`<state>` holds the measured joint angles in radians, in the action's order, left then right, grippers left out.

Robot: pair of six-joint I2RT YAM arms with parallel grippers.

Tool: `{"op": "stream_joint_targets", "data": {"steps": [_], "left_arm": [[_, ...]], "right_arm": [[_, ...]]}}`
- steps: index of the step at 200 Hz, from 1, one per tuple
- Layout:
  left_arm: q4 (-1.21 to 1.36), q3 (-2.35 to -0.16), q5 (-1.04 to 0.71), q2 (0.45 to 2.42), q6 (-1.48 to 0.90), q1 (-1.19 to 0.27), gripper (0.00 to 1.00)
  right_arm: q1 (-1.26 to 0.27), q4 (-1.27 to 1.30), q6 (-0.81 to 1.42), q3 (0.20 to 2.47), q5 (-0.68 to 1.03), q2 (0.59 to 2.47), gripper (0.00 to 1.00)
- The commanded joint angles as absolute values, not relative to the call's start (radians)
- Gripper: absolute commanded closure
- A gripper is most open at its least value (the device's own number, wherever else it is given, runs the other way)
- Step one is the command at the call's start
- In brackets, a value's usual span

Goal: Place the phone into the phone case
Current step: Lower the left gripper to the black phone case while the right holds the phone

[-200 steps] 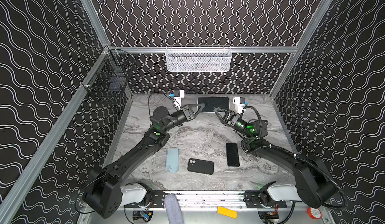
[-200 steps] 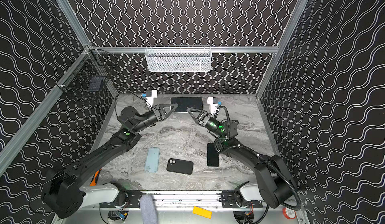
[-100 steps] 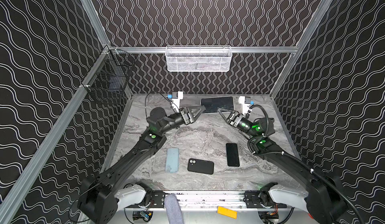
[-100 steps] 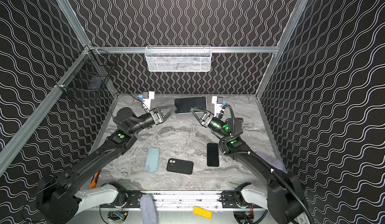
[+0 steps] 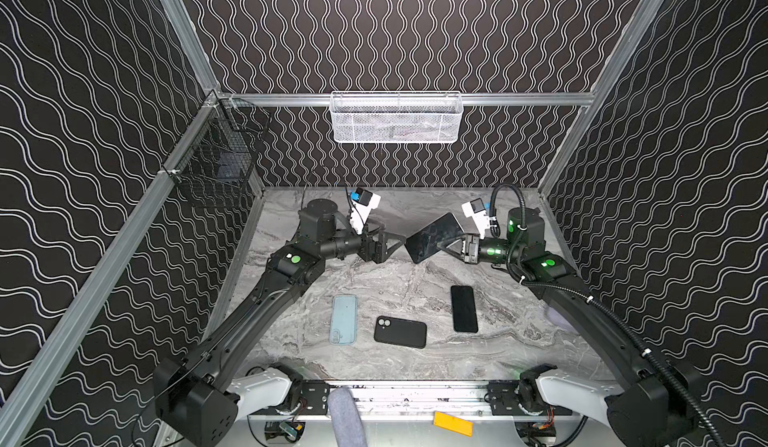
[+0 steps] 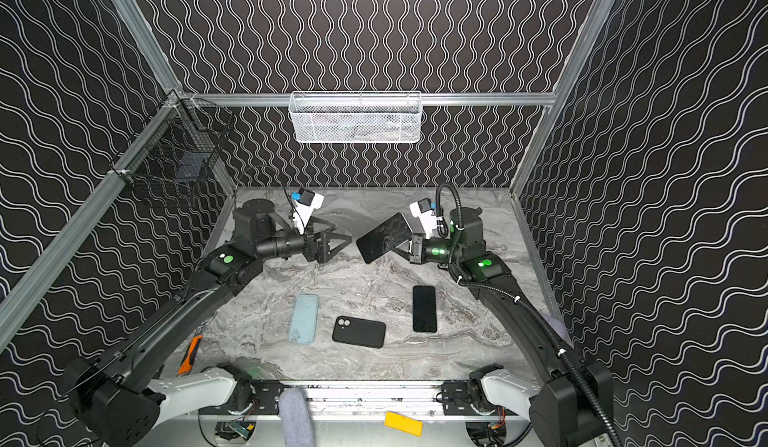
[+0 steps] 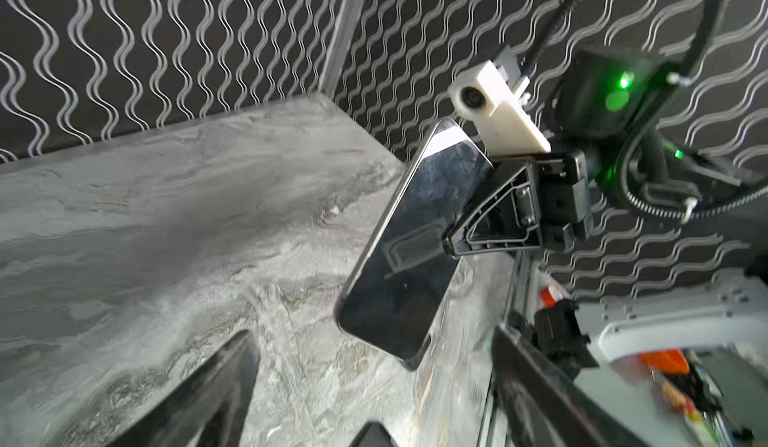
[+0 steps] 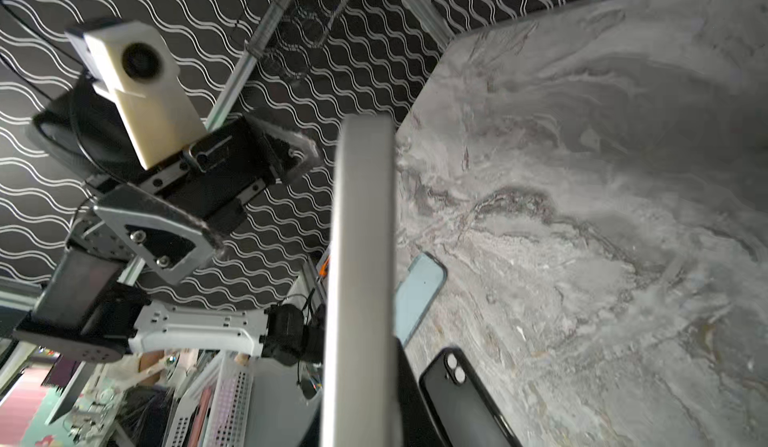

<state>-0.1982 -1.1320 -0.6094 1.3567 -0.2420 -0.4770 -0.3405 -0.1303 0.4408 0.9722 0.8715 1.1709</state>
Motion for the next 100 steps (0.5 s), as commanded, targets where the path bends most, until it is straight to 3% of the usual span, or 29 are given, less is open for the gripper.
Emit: {"op": "stream_joint_targets", "data": {"steps": [1,37,69,100], "left_arm": [[-0.241,-1.131,-0.627,1.358,-0.183,-0.475,0.1],[-0.132,-0.989,-0.629,1.276,-0.333,-0.475,0.1],[0.168,-0.789,-0.673,1.172,-0.576,-0.475,0.11],[0.099,-0.718,-0.572,1.1,-0.648,-0.475,0.13]], "right_arm": [[-0.341,-0.125,0.393,0.953,0.908,1.153,1.0],[-0.334,0.063,0.546,0.865,0.881,1.118,1.0],[-0.334,0.297,0.731,0.77,0.847,1.088,1.0],[-0.33,0.177,0.686,0.778,0.701,1.007,1.0]]}}
